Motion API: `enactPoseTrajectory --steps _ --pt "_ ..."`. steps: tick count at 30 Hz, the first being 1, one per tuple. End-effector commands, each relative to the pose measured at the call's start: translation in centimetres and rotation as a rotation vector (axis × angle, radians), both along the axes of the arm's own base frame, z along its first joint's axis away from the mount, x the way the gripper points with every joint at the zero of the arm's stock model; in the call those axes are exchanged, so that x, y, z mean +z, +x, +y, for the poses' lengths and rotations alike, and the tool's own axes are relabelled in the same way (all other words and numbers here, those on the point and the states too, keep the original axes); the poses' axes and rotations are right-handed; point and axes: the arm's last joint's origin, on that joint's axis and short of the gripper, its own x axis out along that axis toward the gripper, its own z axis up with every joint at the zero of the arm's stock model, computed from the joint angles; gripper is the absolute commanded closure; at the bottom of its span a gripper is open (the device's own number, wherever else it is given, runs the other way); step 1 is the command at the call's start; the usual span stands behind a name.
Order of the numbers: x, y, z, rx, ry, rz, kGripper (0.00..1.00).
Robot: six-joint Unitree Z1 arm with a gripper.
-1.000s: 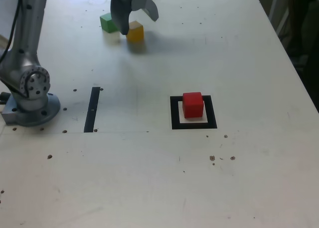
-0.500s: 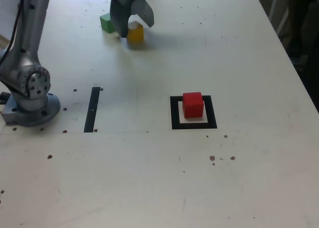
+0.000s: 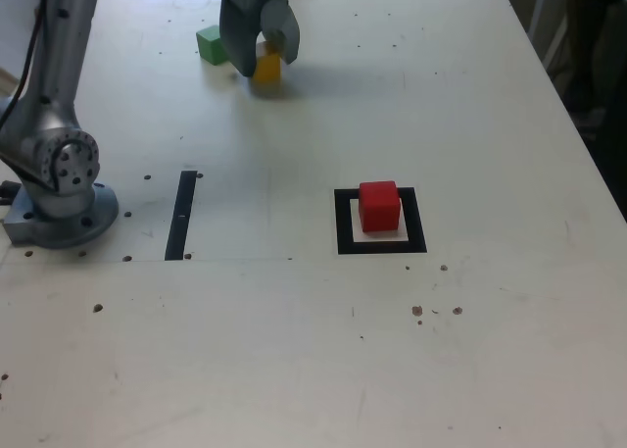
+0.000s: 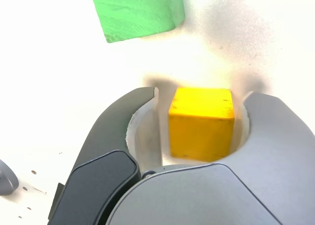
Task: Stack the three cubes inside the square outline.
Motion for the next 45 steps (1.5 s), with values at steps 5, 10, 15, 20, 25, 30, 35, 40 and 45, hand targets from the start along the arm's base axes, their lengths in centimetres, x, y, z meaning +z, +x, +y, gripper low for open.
enactPoseTrajectory --steps 5,10,15,20,25,30,35,40,45 --pt "0.1 0.3 0.2 -0.011 0.012 -0.022 0.74" --pt "0.1 0.4 -0.1 -0.018 0.016 -0.025 0.79" --pt "1.3 0.8 -0.9 -0.041 0.026 -0.036 0.8" --pt "3.4 2.1 -3.3 -0.113 0.035 -0.054 0.8" --pt "5.5 4.1 -7.1 -0.21 0.032 -0.073 0.8" --pt "7.2 5.6 -11.7 -0.305 0.035 -0.077 0.8" --pt "8.5 7.0 -16.6 -0.384 0.042 -0.086 0.8" --pt "9.2 8.0 -21.1 -0.445 0.049 -0.092 0.8" --pt "9.5 8.9 -25.1 -0.497 0.055 -0.103 0.8"
